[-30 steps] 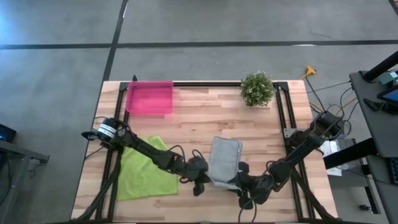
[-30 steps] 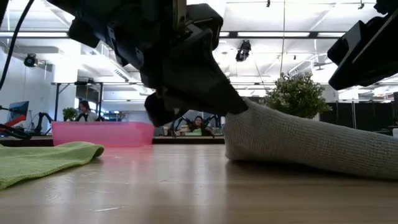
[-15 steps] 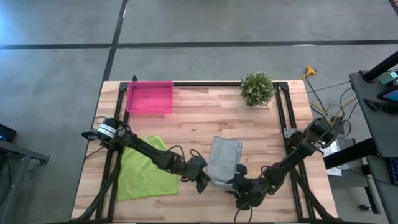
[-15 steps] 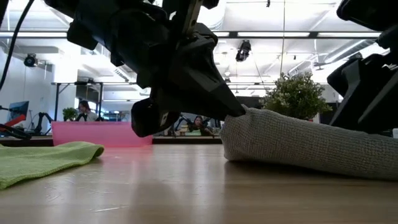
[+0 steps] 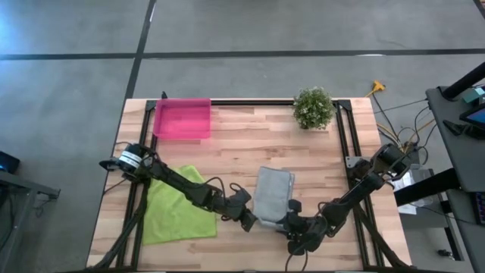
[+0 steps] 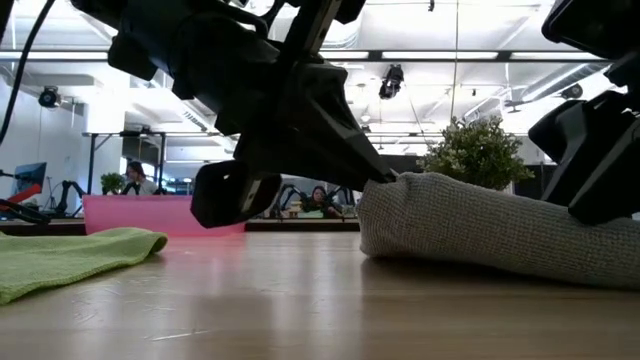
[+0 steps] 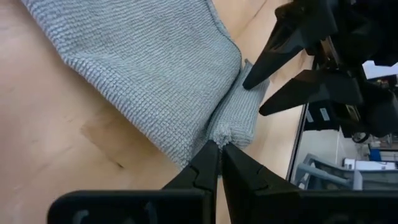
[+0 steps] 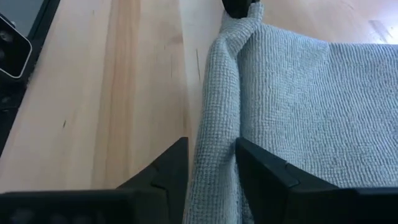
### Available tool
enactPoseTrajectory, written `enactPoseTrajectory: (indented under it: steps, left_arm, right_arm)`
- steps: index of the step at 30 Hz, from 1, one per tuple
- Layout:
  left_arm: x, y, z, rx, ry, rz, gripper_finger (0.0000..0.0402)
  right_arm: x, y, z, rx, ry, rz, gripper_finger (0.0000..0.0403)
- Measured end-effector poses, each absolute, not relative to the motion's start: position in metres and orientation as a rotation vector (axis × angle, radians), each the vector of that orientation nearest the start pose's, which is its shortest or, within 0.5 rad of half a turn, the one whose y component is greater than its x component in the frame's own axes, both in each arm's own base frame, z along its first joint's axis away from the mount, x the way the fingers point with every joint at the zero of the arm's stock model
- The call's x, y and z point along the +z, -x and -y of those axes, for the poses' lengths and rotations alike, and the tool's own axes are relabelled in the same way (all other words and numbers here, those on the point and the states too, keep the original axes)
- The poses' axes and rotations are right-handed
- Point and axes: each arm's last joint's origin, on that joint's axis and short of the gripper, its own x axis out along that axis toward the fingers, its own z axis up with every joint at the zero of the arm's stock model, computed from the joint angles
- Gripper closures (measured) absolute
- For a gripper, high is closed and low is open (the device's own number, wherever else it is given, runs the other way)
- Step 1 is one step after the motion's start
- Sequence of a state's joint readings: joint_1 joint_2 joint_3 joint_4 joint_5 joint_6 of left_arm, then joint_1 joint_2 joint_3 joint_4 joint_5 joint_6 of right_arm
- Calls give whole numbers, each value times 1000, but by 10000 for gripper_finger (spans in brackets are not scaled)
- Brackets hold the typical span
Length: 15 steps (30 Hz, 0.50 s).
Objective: Roll microfiber towels into tight, uniform cylinder then place into a basket
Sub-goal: Roll the blue microfiber cloth
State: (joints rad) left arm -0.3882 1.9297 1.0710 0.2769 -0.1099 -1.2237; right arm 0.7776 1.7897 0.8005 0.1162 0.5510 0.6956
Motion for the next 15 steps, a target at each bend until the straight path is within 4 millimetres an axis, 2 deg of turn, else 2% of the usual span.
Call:
enactPoseTrajectory:
  steps: [8, 15]
  left_arm:
    - [149, -363, 162, 87, 1047, -711, 401]
    - [147, -357, 171, 80, 1060, -725, 401]
  right_arm:
    - [118, -240, -215, -13, -141, -729, 384]
    - [119, -240, -215, -11, -144, -726, 390]
